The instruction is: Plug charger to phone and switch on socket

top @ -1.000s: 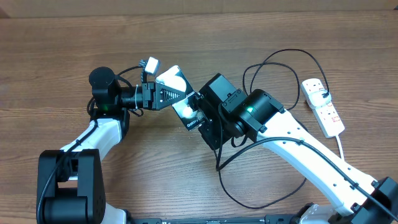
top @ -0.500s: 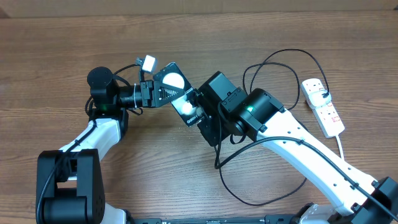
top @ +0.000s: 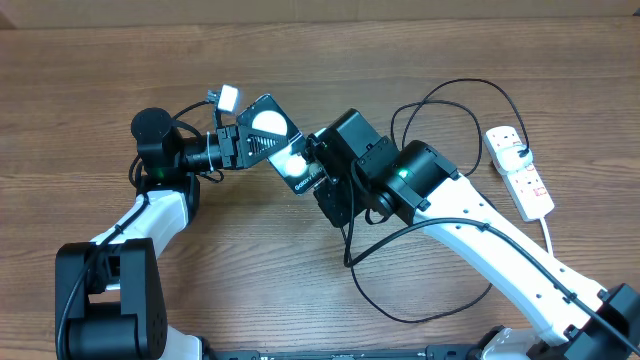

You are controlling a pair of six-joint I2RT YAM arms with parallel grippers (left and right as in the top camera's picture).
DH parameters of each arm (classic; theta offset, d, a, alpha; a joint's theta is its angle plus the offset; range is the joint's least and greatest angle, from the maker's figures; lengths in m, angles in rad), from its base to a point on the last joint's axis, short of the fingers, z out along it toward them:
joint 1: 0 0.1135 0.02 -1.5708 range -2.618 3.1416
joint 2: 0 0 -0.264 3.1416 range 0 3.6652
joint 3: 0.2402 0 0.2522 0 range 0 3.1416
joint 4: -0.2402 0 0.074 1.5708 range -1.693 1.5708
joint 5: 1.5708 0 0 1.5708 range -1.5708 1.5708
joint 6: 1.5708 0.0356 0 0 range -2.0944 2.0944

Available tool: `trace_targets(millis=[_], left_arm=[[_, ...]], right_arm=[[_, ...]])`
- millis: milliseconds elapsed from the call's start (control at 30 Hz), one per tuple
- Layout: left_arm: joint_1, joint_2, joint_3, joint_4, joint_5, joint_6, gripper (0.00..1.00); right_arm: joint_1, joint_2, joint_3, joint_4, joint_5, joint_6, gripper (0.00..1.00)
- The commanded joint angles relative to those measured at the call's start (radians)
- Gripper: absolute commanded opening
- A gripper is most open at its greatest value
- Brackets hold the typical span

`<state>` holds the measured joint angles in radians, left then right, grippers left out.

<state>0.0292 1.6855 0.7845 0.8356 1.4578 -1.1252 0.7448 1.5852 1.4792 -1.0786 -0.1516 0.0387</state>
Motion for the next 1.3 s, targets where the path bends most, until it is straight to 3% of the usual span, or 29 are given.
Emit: trace_targets(millis=[0, 300, 533, 667, 1067, 1267], left_arm=[[-0.063, 0.003, -0.025, 0.000, 0.124, 0.049, 0.04], [-0.061, 0.003, -0.024, 0.000, 0.077, 0.071, 0.04], [-0.055, 0.003, -0.024, 0.000, -0.002, 0.053, 0.04], [-0.027, 0.003, -0.024, 0.000, -0.034, 0.005, 0.04], [0.001, 0.003, -0.024, 0.000, -0.005, -0.113, 0.04], [0.000, 0.003, -0.024, 0.000, 0.003, -0.129, 0.04]], right_arm=[[0.001, -0.004, 0.083, 0.089, -0.021, -0.019, 0.04], [0.001, -0.004, 0.083, -0.047, -0.022, -0.008, 0.18], [0.001, -0.004, 0.083, -0.185, -0.022, 0.001, 0.34], [0.001, -0.004, 0.082, -0.256, -0.023, 0.045, 0.35], [0.001, -0.003, 0.008, -0.130, -0.013, 0.044, 0.43], [0.001, -0.003, -0.029, -0.066, -0.013, 0.044, 0.40]])
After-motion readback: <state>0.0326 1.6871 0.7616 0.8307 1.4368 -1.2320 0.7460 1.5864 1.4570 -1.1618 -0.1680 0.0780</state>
